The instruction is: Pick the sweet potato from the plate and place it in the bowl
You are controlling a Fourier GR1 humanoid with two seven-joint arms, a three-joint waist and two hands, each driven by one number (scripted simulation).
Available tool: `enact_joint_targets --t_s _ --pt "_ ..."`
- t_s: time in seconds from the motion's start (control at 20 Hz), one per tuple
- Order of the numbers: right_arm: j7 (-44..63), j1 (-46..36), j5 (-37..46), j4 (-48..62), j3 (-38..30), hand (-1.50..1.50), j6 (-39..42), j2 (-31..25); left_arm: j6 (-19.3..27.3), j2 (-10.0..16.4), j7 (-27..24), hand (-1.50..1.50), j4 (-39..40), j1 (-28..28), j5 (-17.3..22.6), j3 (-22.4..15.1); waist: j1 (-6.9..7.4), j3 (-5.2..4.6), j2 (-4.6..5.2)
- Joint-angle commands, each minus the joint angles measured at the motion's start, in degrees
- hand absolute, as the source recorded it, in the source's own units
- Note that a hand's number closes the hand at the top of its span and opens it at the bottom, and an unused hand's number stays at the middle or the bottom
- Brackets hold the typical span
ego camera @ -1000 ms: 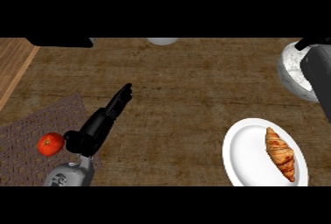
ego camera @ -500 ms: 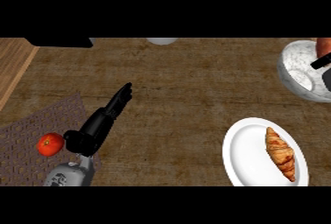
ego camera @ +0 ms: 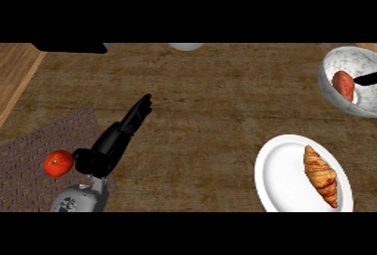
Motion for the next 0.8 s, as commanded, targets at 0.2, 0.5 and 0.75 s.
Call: enact_joint_targets --t_s 0.2,0.5,0.75 --pt "-2.51 0.79 -4.38 -3.99 -5.37 -1.5 -14.31 -1.25 -1.35 2.2 0.82 0.0 -1.1 -0.23 0.99 2.08 -0.09 -0.05 -0.23" --pt "-9.66 6.33 -13.94 -8.23 -13.28 -1.5 -16.58 -2.64 -0.17 1.0 -0.03 0.0 -1.49 3.02 0.13 1.17 -2.02 -0.12 -1.04" --pt "-12.29 15.02 -19.82 -16.08 -16.31 -1.5 -16.2 -2.68 -0.28 1.63 -1.46 0.0 1.09 1.98 0.4 3.29 -3.77 -0.26 -1.65"
